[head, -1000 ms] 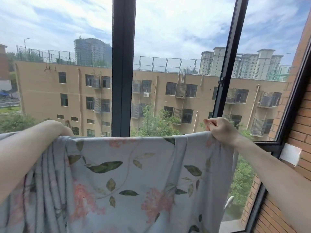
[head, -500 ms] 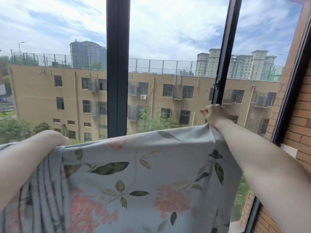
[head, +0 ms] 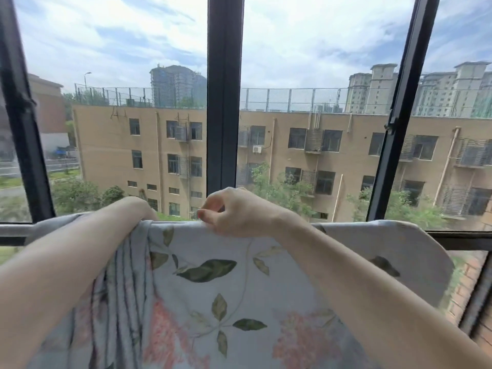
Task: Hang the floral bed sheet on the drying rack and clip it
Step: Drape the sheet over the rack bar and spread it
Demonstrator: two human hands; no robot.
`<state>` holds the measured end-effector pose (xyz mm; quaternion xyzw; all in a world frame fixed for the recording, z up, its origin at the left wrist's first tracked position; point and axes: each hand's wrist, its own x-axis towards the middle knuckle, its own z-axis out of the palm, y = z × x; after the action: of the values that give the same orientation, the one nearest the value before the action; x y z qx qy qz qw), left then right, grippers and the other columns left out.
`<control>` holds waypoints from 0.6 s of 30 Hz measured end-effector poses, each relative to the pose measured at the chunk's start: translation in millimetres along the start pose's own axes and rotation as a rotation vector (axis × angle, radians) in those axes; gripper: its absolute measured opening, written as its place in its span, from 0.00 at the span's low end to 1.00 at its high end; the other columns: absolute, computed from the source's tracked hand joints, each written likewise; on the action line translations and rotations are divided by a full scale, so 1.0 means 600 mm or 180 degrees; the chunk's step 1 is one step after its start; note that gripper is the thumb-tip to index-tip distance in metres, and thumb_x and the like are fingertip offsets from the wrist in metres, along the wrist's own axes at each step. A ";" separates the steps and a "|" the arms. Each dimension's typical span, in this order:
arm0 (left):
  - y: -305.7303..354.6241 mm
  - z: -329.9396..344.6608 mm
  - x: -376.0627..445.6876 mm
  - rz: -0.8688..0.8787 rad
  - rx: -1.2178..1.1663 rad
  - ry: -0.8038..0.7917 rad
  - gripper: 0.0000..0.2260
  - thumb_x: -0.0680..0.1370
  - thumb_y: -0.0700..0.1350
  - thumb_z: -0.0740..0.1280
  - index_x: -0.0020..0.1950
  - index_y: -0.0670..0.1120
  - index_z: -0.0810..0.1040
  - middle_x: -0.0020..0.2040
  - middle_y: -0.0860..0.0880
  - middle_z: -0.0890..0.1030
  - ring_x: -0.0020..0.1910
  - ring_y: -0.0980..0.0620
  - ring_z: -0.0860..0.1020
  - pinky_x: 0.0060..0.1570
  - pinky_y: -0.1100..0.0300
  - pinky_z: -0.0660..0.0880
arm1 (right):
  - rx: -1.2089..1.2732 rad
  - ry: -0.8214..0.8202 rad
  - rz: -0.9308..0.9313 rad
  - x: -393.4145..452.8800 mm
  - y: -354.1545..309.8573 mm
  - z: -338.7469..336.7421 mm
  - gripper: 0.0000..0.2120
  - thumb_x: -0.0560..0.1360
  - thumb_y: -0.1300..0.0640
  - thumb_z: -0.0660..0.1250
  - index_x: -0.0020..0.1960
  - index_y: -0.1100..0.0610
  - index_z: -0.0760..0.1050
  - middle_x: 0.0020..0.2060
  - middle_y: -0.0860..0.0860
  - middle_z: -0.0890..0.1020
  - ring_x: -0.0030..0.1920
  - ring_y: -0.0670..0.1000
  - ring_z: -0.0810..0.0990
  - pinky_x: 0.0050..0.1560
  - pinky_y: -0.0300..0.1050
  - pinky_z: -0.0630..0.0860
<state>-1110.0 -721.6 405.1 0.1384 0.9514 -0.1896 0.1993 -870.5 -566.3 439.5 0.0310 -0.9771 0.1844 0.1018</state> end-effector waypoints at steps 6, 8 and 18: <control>-0.008 0.000 -0.006 0.0019 0.0077 0.0139 0.23 0.85 0.53 0.61 0.76 0.42 0.70 0.75 0.45 0.71 0.68 0.46 0.73 0.64 0.55 0.71 | -0.0747 0.0954 -0.0036 0.006 -0.061 0.124 0.20 0.84 0.43 0.56 0.39 0.51 0.76 0.35 0.49 0.80 0.37 0.53 0.76 0.40 0.49 0.68; -0.011 0.004 -0.025 0.0204 -0.0098 0.0273 0.23 0.84 0.54 0.61 0.75 0.42 0.71 0.73 0.44 0.73 0.64 0.46 0.74 0.60 0.55 0.72 | -0.0721 0.1179 0.0014 0.011 -0.062 0.133 0.26 0.83 0.39 0.55 0.32 0.52 0.72 0.28 0.47 0.77 0.31 0.50 0.73 0.37 0.48 0.64; -0.049 0.006 -0.126 0.1078 -0.1651 0.1240 0.30 0.77 0.68 0.60 0.67 0.46 0.76 0.69 0.42 0.75 0.60 0.44 0.77 0.56 0.52 0.75 | -0.0876 0.1465 0.0288 0.029 -0.079 0.143 0.32 0.82 0.37 0.53 0.27 0.56 0.68 0.22 0.49 0.75 0.26 0.52 0.75 0.33 0.48 0.68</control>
<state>-1052.1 -763.6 444.0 0.2723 0.9516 0.1236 0.0713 -898.9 -642.4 381.6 -0.0695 -0.9445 0.0564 0.3161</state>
